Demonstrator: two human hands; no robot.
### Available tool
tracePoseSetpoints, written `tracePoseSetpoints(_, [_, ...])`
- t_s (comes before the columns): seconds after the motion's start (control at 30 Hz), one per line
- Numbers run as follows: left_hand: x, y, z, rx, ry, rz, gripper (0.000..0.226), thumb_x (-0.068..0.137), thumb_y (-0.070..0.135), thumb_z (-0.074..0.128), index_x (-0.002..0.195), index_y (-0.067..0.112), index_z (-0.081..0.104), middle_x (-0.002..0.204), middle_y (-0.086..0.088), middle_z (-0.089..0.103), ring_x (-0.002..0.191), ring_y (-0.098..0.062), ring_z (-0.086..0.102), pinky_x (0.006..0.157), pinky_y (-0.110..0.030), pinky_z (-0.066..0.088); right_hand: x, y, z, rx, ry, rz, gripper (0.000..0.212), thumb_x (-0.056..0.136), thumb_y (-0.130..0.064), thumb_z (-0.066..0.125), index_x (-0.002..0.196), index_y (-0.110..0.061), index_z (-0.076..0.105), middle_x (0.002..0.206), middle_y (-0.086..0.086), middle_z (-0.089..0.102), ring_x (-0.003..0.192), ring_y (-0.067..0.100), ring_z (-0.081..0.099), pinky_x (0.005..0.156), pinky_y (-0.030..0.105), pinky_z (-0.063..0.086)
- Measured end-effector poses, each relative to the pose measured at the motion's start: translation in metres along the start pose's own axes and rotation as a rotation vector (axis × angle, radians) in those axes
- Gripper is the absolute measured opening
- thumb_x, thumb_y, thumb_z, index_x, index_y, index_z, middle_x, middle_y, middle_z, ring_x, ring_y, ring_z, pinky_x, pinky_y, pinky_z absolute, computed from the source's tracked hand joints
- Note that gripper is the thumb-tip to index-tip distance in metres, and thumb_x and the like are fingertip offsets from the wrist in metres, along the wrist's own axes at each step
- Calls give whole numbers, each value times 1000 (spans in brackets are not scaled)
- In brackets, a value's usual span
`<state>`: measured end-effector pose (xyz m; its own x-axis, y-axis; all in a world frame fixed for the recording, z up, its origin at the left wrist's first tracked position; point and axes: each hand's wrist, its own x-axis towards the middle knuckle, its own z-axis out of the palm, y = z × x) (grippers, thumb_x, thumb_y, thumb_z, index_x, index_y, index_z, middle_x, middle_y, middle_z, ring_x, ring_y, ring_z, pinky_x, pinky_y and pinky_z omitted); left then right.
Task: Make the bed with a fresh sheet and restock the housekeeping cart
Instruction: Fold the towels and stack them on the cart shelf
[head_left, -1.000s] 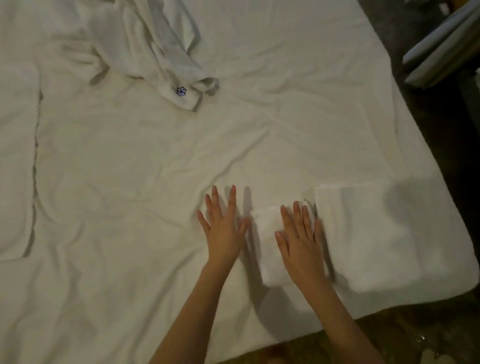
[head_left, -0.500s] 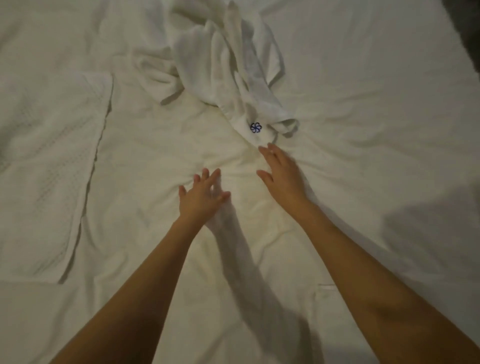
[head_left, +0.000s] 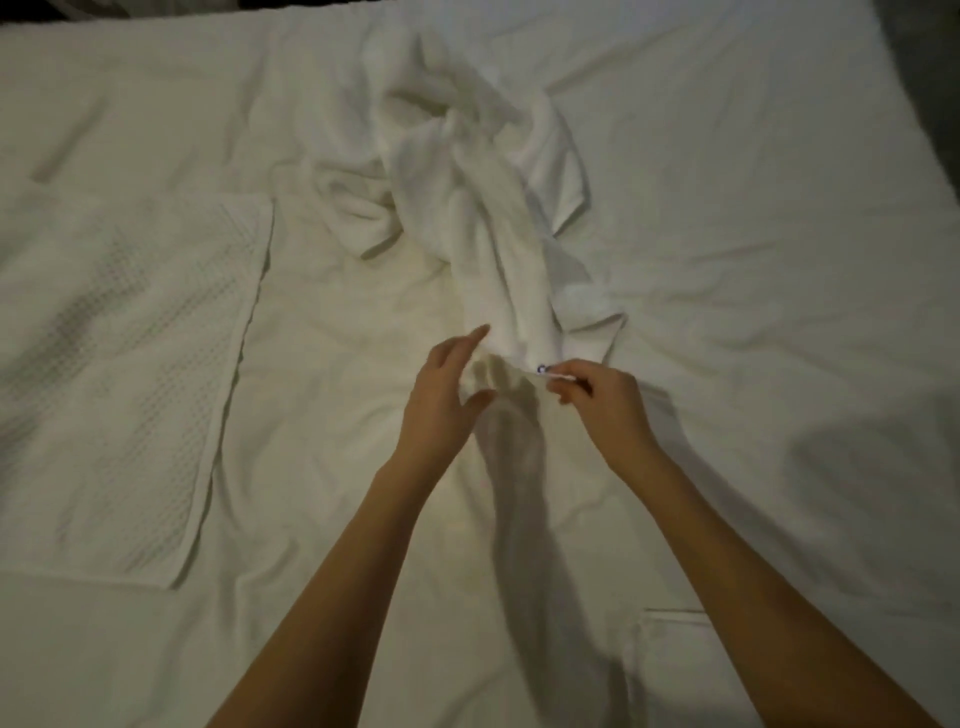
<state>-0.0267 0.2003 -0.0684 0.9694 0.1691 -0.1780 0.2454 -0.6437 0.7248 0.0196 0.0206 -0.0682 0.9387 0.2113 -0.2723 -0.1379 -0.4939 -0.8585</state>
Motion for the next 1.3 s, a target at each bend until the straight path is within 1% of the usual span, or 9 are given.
tracePoseSetpoints(0.13, [-5, 45, -12, 206, -46, 250, 38, 77, 36, 65, 114, 28, 68, 142, -3, 49, 137, -34, 35, 106, -55, 26, -40, -45, -46, 57, 18, -38, 17, 83, -6, 68, 79, -23, 69, 68, -1, 65, 56, 7, 55, 64, 22, 49])
tracePoseSetpoints(0.23, [-20, 98, -35, 6, -88, 169, 20, 87, 32, 63, 100, 19, 72, 120, 4, 65, 130, -20, 45, 111, -47, 22, -66, -83, -82, 126, 56, -73, 25, 81, -6, 69, 72, -30, 66, 56, -13, 58, 52, 4, 50, 60, 18, 44])
tracePoseSetpoints(0.3, [-36, 136, -53, -156, -110, 97, 13, 88, 32, 63, 87, 22, 72, 90, 8, 69, 100, -16, 61, 96, -36, 40, -84, -109, -106, 141, 106, -85, 23, 82, -8, 69, 71, -29, 66, 55, -13, 57, 54, 4, 49, 60, 18, 42])
tracePoseSetpoints(0.5, [-94, 223, -97, -334, -2, 130, 24, 91, 22, 61, 68, 29, 61, 59, 18, 59, 60, 3, 52, 59, -13, 36, -134, -187, -166, 36, 265, -235, 16, 78, -18, 73, 76, -32, 66, 78, -12, 53, 78, 4, 53, 75, 10, 39])
tracePoseSetpoints(0.63, [-131, 235, -107, -309, 32, 125, 41, 90, 20, 63, 55, 29, 43, 48, 14, 44, 50, 0, 39, 52, -17, 29, -169, -217, -195, 47, 267, -283, 19, 80, -20, 72, 70, -34, 65, 75, -9, 67, 79, 13, 61, 78, 31, 48])
tracePoseSetpoints(0.8, [-168, 228, -108, -227, 56, 63, 38, 90, 20, 63, 56, 32, 49, 47, 15, 48, 50, -1, 43, 52, -18, 30, -197, -226, -230, 36, 362, -324, 22, 81, -19, 71, 69, -36, 65, 73, -17, 67, 74, 2, 61, 72, 24, 48])
tracePoseSetpoints(1.0, [-190, 215, -114, -73, 71, -58, 25, 90, 30, 63, 66, 39, 57, 66, 12, 63, 68, -6, 57, 62, -25, 40, -217, -212, -262, 118, 524, -287, 10, 81, -16, 72, 80, -24, 67, 87, 3, 66, 78, 9, 58, 76, 24, 46])
tracePoseSetpoints(1.17, [-197, 250, -124, -203, 265, -62, 13, 89, 21, 63, 87, 14, 73, 74, 2, 70, 68, -14, 61, 63, -28, 43, -216, -188, -264, -37, 416, -138, 7, 82, -26, 71, 85, -19, 70, 87, 0, 69, 85, 19, 63, 81, 42, 51])
tracePoseSetpoints(1.3, [-201, 295, -110, -329, 264, -110, 17, 89, 16, 60, 97, 9, 74, 87, -3, 72, 79, -14, 63, 67, -23, 43, -224, -184, -238, -65, 453, -71, 16, 84, -30, 68, 93, -18, 73, 88, -2, 70, 84, 19, 63, 76, 36, 50])
